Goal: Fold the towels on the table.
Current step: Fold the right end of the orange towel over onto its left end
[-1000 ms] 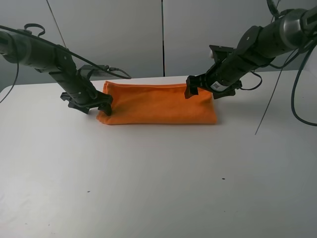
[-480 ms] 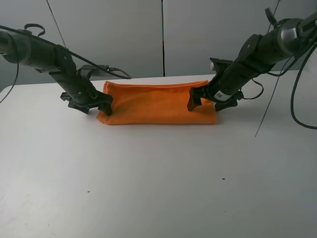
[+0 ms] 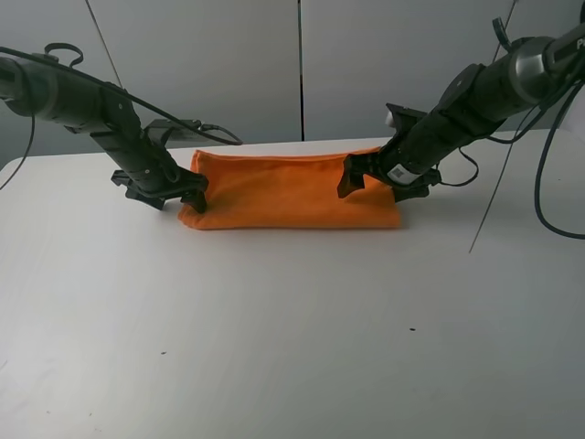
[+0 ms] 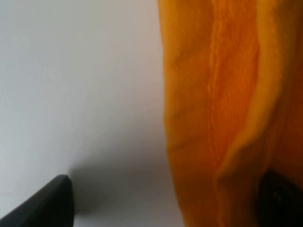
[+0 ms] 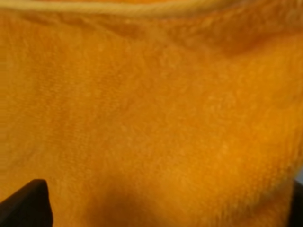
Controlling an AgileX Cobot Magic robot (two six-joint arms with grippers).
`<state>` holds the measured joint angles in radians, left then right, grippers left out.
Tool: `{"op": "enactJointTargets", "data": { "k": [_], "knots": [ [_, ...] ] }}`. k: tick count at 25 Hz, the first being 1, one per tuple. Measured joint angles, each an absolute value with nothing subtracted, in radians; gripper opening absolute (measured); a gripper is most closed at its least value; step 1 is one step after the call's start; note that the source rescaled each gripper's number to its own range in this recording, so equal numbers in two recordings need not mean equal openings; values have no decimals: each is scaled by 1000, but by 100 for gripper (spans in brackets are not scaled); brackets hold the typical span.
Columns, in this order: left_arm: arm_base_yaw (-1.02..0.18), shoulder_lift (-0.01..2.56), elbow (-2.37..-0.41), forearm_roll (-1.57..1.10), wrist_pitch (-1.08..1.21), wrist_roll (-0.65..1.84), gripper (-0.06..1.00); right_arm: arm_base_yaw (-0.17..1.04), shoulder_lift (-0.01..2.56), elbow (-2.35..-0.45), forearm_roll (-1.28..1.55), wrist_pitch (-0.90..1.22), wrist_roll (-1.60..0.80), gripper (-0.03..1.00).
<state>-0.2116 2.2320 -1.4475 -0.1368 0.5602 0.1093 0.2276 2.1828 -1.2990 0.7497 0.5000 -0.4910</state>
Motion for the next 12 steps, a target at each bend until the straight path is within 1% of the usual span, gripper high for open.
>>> {"op": "enactJointTargets", "data": {
  "k": [8,12],
  "knots": [
    [-212,2232,-1448,-137,560,109,99,228,2194,-1299,962,529,-644,100],
    [-212,2232,-1448,-137,560,109,99,228,2196,-1299,988,536,-667,100]
  ]
}}
